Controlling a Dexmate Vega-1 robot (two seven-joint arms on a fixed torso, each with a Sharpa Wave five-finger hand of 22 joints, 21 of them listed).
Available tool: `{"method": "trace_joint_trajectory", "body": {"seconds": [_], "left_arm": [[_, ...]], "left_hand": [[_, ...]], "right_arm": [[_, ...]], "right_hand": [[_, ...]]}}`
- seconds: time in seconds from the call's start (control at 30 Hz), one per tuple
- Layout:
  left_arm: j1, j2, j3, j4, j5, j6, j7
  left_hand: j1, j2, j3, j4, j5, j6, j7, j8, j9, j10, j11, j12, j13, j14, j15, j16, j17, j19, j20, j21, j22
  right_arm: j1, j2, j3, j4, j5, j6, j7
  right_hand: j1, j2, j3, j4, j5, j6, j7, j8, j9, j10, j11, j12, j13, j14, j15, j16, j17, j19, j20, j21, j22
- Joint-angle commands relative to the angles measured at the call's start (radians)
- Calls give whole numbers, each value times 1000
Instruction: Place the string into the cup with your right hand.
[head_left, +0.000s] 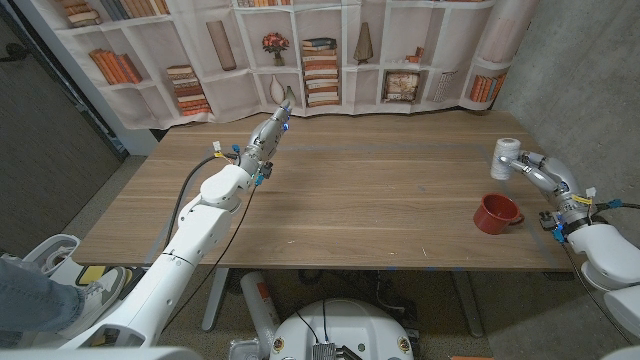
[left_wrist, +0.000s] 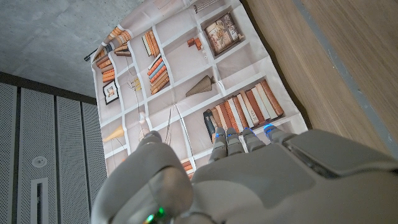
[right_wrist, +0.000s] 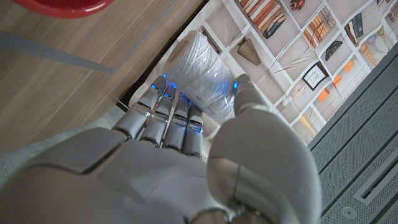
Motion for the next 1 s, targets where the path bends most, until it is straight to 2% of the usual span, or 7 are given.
{"method": "trace_joint_trajectory", "body": {"seconds": [0.03, 0.13, 0.3, 0.4, 0.8, 0.93, 1.0], "left_arm": [[1, 2, 5, -9, 2, 10, 3], [0, 2, 6, -9, 3, 10, 4], [-1, 2, 9, -14, 6, 13, 6], [0, 25, 23, -48, 64, 46, 47], [-7, 19, 22, -33, 38, 38, 24], [-11, 19, 25, -31, 40, 40, 23], [-16, 19, 29, -30, 40, 46, 20]], "left_hand": [[9, 8, -5, 2, -4, 7, 3, -2, 2, 4, -3, -1, 3, 0, 1, -1, 5, -35, -15, 0, 5], [9, 9, -6, 2, -4, 7, 3, -2, 2, 4, -5, -1, 3, 0, 1, -1, 5, -36, -15, 0, 5], [10, 9, -7, 2, -4, 7, 2, -2, 2, 3, -1, -1, 3, 0, 0, -1, 5, -36, -15, 0, 5], [10, 9, -8, 2, -4, 7, 2, -3, 2, 3, -1, -1, 3, -1, 0, -1, 5, -36, -15, 0, 5], [11, 11, -10, 3, -5, 6, 3, -3, 2, 2, -2, -2, 3, -2, 0, -1, 5, -39, -15, -1, 5], [11, 11, -11, 3, -5, 7, 4, -2, 2, 3, -2, -1, 3, -1, 0, -1, 5, -39, -15, -1, 5], [11, 11, -12, 3, -5, 7, 4, -3, 2, 2, -3, -1, 3, -2, 0, -1, 5, -40, -15, -1, 5]], "right_arm": [[-44, 32, 32, -2, 3, 38, 12], [-55, 42, 40, -5, 9, 44, 15], [-62, 63, 43, 8, 3, 77, 17], [-69, 73, 46, 6, -1, 81, 11], [-82, 96, 36, 8, -7, 108, 15], [-79, 110, 24, 13, -4, 118, 10], [-72, 123, 12, 24, -6, 133, 4]], "right_hand": [[60, 51, 18, 12, 0, 154, -100, 7, 4, 12, 5, -5, 0, 8, -82, 4, 2, -5, -46, -2, 5], [60, 50, 18, 11, -1, 156, -101, 6, 4, 11, -4, -7, 0, 6, -82, 3, 2, -6, -47, -2, 5], [62, 50, 19, 10, -1, 167, -102, 8, 5, 10, -4, -10, 0, 3, -79, 2, 1, -12, -47, -3, 5], [63, 50, 20, 10, -2, 175, -104, 9, 5, 11, -3, -11, 0, 2, -79, 1, 1, -14, -47, -4, 6], [63, 50, 22, 10, -2, 182, -105, 6, 5, 9, -9, -16, 0, -2, -79, 0, 1, -21, -48, -5, 6], [63, 51, 23, 11, -3, 181, -106, 4, 5, 8, -4, -17, 0, -4, -74, 0, 1, -23, -47, -5, 6], [63, 50, 23, 11, -3, 173, -104, -2, 5, 10, 12, -19, 0, -3, -74, 0, 1, -23, -47, -4, 6]]}}
